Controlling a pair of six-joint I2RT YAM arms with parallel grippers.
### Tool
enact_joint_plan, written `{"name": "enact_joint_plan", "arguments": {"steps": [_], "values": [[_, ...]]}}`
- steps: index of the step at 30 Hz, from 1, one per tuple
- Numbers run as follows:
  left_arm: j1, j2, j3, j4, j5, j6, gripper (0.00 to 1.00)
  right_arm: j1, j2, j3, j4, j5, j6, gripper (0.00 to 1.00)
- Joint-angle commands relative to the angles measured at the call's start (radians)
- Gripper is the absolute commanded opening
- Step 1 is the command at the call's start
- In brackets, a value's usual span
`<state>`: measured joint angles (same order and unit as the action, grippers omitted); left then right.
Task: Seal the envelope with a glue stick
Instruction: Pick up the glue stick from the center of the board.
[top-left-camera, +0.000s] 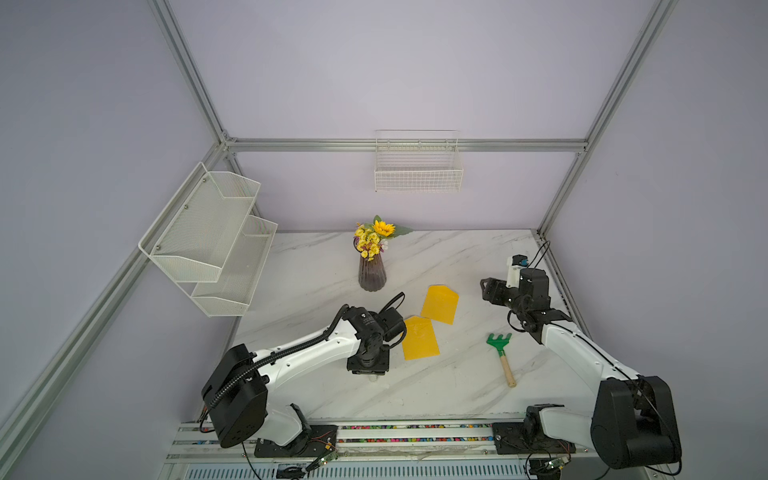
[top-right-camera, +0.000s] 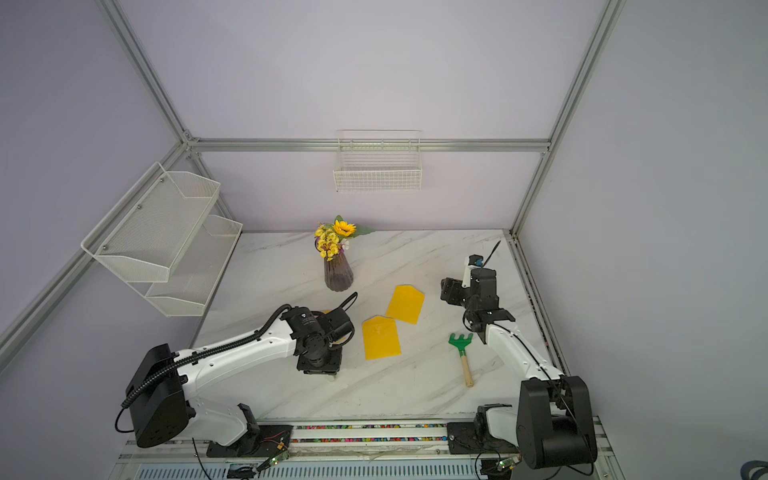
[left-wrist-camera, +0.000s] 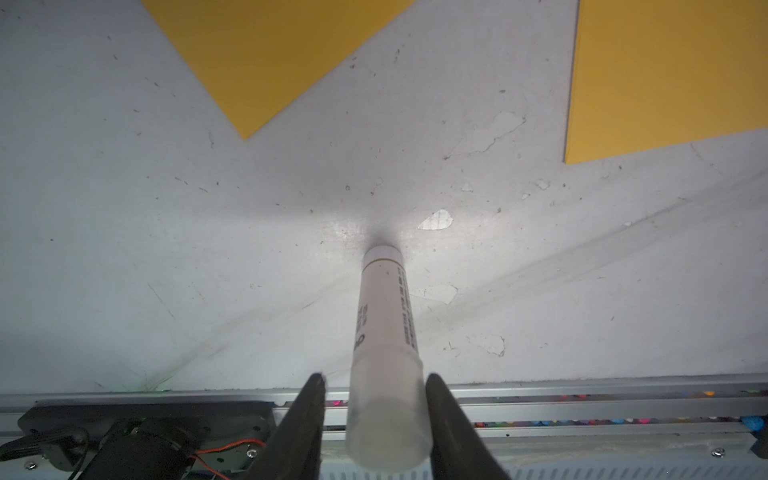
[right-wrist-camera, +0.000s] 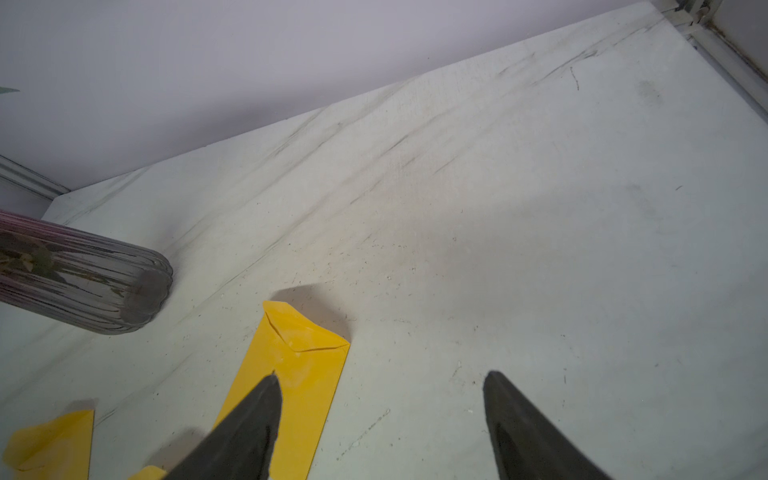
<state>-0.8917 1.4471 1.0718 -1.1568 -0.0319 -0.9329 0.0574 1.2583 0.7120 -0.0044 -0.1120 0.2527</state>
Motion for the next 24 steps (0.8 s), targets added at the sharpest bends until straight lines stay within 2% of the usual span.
{"name": "enact_joint_plan", "arguments": {"steps": [1, 11, 13, 14, 15, 24], "values": [[-0.004, -0.026, 0.026, -0.037, -0.011, -0.012, 0.38, 0.005, -0.018, -0.006, 0.014, 0.016, -0.010, 0.78], [-0.003, -0.006, 0.047, -0.045, -0.002, 0.012, 0.29, 0.005, -0.018, 0.001, 0.001, 0.022, -0.015, 0.77], [-0.003, -0.007, 0.045, -0.049, -0.007, 0.011, 0.31, 0.005, -0.017, 0.000, 0.003, 0.022, -0.015, 0.77], [-0.003, -0.008, 0.046, -0.052, -0.009, 0.008, 0.37, 0.004, -0.015, 0.001, 0.003, 0.018, -0.015, 0.77], [-0.003, -0.005, 0.048, -0.052, -0.010, 0.008, 0.38, 0.004, -0.014, 0.001, 0.003, 0.014, -0.014, 0.76], [-0.002, 0.002, 0.056, -0.057, -0.009, 0.015, 0.32, 0.004, -0.009, 0.003, 0.001, 0.009, -0.016, 0.73]]}}
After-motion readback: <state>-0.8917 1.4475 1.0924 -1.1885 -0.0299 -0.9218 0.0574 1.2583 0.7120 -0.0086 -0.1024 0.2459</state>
